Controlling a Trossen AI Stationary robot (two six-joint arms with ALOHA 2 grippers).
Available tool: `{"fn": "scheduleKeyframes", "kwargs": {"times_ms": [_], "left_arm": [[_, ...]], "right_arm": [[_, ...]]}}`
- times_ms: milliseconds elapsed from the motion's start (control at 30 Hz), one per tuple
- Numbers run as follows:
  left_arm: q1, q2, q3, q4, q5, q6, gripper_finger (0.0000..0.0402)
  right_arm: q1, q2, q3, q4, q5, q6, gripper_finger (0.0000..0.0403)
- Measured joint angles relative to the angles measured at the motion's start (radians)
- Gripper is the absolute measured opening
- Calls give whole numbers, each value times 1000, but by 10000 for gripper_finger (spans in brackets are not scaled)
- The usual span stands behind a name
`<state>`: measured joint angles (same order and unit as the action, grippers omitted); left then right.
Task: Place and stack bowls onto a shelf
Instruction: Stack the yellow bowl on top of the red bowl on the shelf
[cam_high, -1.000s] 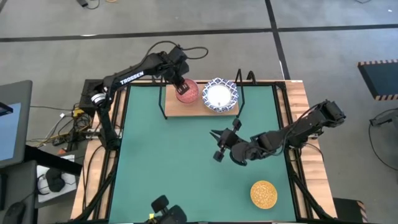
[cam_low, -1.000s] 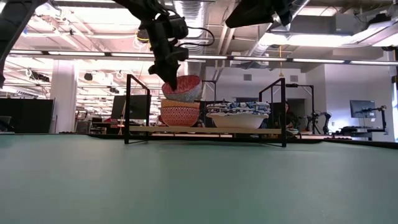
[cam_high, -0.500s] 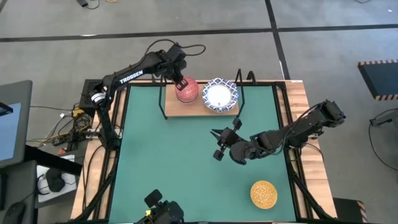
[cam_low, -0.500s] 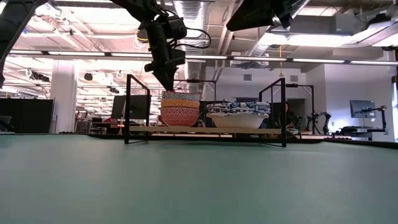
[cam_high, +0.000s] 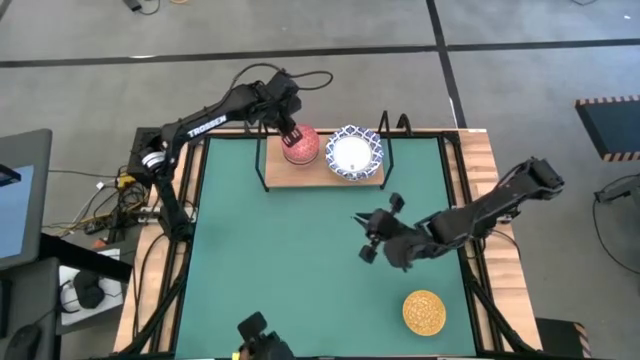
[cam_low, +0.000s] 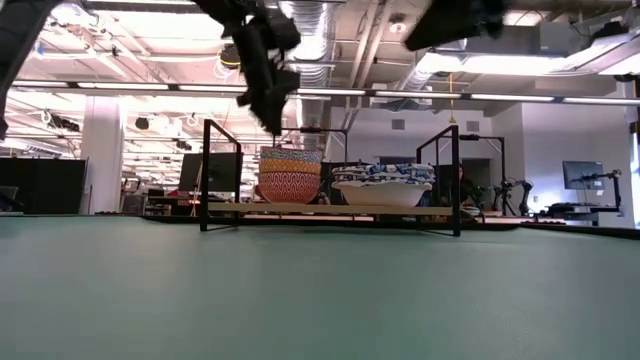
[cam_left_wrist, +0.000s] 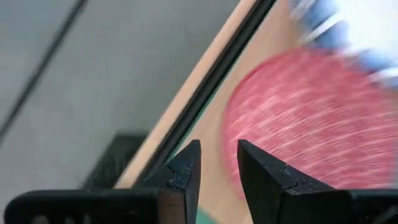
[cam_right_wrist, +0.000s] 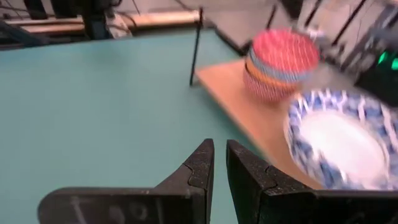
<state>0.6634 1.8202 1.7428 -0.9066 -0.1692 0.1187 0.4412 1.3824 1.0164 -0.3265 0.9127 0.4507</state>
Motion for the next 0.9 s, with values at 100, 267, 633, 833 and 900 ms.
{"fn": "scheduleKeyframes", "kwargs": {"times_ms": [100,267,633,833,900], "left_arm": [[-55,-59,0,54,5,35,91],[-165,-183,-126,294,36,97,91],[-503,-363,-912,1495,354,60,91],[-650,-355,-1012,1677,113,228,91],[-675,-355,-1011,1677,83,246,91]], "right_arm": [[39,-56,0,-198,-21,181,68],[96,-103,0,-559,-141,508,73],[251,-64,-98,-552,-738,688,167],[360,-33,-144,-551,-771,809,196],[390,-25,-149,-539,-792,850,196]]}}
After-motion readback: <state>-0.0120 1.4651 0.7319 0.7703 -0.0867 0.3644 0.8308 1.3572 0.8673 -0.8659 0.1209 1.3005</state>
